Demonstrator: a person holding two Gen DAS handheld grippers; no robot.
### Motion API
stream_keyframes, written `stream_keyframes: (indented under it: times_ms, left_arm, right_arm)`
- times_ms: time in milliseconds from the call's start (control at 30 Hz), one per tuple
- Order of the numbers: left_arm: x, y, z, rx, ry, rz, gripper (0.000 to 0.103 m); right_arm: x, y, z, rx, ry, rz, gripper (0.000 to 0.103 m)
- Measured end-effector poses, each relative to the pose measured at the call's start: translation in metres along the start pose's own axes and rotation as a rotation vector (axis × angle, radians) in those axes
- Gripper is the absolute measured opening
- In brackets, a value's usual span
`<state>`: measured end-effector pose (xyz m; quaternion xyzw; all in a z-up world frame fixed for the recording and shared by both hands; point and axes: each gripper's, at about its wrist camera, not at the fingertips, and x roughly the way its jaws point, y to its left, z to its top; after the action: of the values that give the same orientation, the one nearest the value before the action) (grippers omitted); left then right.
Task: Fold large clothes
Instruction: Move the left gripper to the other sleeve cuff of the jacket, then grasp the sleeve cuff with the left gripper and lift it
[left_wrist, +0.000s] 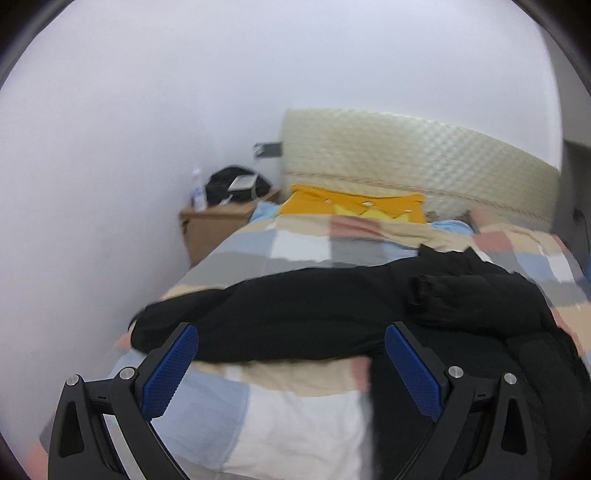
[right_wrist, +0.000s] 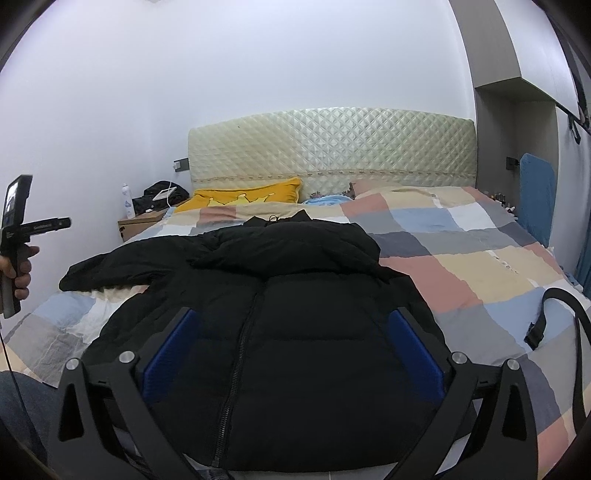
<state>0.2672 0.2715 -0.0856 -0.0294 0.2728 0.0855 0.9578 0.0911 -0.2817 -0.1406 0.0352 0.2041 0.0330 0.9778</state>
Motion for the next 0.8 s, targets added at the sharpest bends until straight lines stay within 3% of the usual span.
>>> stream_keyframes:
  times_ms: [300,600,800]
  left_arm:
    - [0.049,0.104,-0.012,-0.176,0.057,0.035,0.102]
    - [0.122,0.155,-0.053,-0.246,0.147,0.068,0.102]
    - [0.166,0.211,-0.073,-0.422,0.197,0.067,0.102]
  right_arm:
    - [0.007,0.011,-0.001,-0.018,0.024,-0.032,0.102]
    - [0.022,0.031,0.001,-0.048,0.055,-0.078,0.102]
    - [0.041,0.050,-0.001,-0.082,0.100,-0.082,0.102]
